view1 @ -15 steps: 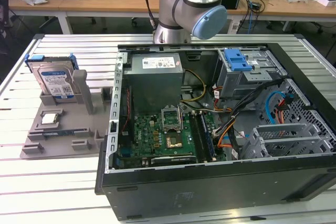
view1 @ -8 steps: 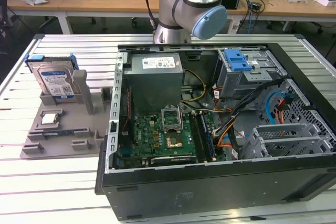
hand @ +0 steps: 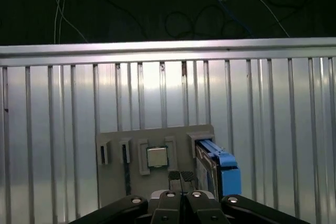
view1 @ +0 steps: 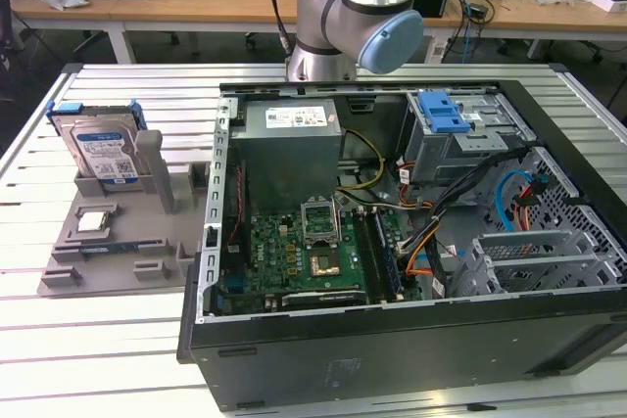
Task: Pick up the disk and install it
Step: 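Pick up the disk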
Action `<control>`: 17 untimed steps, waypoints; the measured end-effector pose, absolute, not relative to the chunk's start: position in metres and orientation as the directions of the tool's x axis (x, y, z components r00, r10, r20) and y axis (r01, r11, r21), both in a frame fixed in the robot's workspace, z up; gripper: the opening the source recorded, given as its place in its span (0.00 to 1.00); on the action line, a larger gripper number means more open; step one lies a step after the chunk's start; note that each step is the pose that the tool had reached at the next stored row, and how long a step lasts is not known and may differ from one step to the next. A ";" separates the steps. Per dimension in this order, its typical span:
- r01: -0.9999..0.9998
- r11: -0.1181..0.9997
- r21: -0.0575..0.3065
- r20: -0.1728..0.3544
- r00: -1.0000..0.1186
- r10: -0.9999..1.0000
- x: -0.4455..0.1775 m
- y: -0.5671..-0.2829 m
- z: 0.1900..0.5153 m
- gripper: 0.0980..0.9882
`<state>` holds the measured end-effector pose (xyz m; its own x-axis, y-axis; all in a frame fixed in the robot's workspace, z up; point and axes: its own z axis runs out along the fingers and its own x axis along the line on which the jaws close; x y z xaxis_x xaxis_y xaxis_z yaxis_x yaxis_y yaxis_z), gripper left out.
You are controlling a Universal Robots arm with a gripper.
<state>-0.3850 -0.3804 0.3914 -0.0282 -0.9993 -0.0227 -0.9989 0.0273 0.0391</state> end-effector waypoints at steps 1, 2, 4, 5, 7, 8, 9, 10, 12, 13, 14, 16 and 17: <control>-0.999 0.022 0.039 -0.023 -0.023 -0.999 -0.385 -0.380 0.391 0.01; -0.999 0.013 0.039 -0.023 -0.014 -1.000 -0.385 -0.380 0.391 0.01; -0.999 0.000 0.039 -0.023 -0.001 -1.000 -0.385 -0.380 0.391 0.01; -0.999 -0.005 0.039 -0.023 0.005 -1.000 -0.385 -0.380 0.391 0.01; -0.999 -0.016 0.039 -0.023 0.016 -1.000 -0.385 -0.380 0.391 0.01; -0.999 -0.022 0.039 -0.023 0.021 -1.000 -0.385 -0.380 0.391 0.01; -0.999 -0.033 0.039 -0.023 0.033 -0.999 -0.385 -0.380 0.391 0.01; -0.998 -0.039 0.039 -0.023 0.038 -0.999 -0.385 -0.380 0.391 0.01; -0.998 -0.052 0.039 -0.023 0.051 -0.998 -0.385 -0.380 0.391 0.01; -0.998 -0.057 0.039 -0.023 0.056 -0.998 -0.385 -0.380 0.391 0.01; -0.997 -0.063 0.039 -0.023 0.062 -0.998 -0.385 -0.380 0.391 0.01; -0.996 -0.077 0.039 -0.023 0.076 -0.997 -0.385 -0.380 0.391 0.01; -0.995 -0.087 0.039 -0.023 0.086 -0.996 -0.385 -0.380 0.391 0.01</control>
